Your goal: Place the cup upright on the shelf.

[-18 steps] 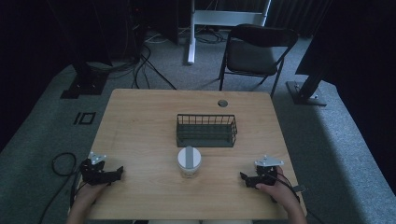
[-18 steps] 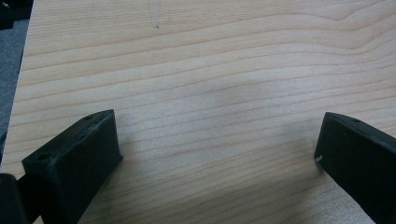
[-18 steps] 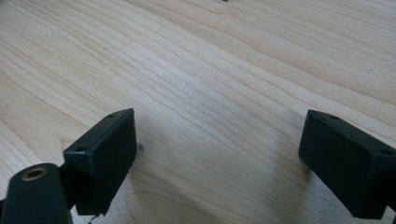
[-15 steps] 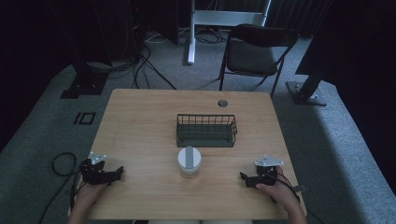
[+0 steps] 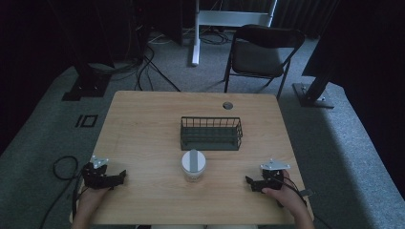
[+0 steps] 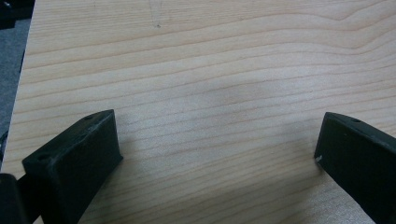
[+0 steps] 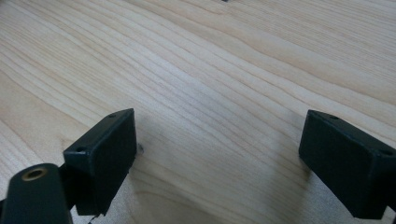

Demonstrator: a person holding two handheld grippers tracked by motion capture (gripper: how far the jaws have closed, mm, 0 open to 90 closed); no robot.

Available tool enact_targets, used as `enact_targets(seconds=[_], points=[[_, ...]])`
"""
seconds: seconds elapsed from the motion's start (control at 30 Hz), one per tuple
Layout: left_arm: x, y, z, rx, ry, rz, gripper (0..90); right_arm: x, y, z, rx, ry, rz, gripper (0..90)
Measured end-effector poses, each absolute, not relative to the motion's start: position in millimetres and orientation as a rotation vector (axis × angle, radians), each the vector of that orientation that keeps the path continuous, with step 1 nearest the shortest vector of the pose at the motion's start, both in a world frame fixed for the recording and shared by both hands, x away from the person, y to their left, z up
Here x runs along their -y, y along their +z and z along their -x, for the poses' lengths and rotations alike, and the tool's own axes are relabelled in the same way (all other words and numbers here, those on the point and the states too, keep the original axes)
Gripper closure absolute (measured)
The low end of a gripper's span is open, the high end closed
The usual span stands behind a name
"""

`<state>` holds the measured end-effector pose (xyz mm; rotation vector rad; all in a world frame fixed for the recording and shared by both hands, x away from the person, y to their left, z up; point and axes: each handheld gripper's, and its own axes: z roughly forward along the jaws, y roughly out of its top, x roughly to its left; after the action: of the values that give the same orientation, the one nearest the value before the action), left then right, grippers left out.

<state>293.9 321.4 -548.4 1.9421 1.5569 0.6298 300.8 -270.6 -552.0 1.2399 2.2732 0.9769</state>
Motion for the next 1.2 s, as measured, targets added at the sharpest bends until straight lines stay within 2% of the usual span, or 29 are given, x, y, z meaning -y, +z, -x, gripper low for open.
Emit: enact_targets(seconds=[1.2], points=[[-321, -548, -294, -1.552, 0.626, -1.945, 0.2, 255, -550, -303, -2.286, 1.044, -1.191, 12.3]])
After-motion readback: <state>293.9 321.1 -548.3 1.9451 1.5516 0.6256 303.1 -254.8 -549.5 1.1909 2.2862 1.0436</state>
